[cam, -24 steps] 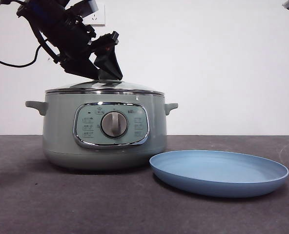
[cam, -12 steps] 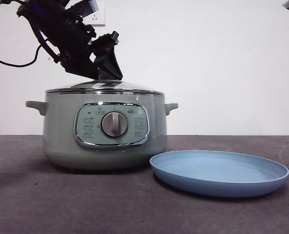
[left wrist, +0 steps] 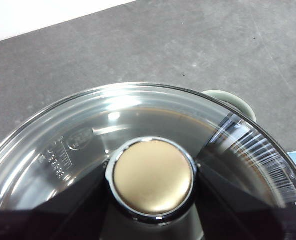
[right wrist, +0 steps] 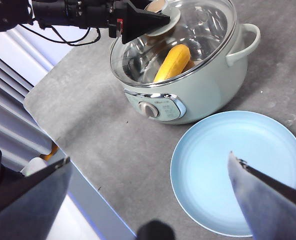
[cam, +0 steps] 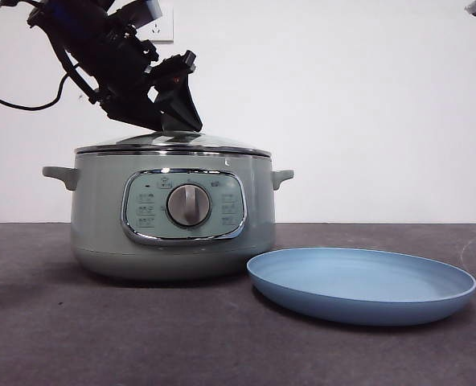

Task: Take the corn out from the steamer,put the corn on the plate,close the lid

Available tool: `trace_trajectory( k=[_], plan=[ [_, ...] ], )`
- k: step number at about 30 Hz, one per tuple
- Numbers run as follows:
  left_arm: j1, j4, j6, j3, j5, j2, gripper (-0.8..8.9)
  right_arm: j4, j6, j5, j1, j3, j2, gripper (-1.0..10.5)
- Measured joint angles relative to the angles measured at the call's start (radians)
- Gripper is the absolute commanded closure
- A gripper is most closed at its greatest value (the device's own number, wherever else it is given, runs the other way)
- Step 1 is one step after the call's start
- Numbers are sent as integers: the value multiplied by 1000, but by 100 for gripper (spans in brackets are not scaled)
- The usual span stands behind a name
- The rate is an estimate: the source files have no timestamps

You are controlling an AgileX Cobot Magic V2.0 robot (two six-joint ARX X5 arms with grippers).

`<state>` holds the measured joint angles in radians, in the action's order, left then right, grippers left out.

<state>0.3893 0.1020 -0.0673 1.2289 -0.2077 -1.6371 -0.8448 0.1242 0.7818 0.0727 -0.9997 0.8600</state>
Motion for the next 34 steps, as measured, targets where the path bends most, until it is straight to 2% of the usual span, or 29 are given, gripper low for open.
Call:
trace_trajectory(
  k=[12, 21, 26, 34],
  plan=[
    [0, 138, 9, 126, -1, 118, 822, 40, -8, 0, 0, 0, 6, 349],
    [0, 360, 15, 140, 31, 373, 822, 312, -156, -4, 60, -3, 101, 350],
    [0, 454, 15, 140, 36, 548, 822, 359, -210, -110, 165, -65, 221, 350],
    [0, 688, 15, 140, 82, 708, 822, 360, -219, -280, 353, -294, 478, 350]
  ],
)
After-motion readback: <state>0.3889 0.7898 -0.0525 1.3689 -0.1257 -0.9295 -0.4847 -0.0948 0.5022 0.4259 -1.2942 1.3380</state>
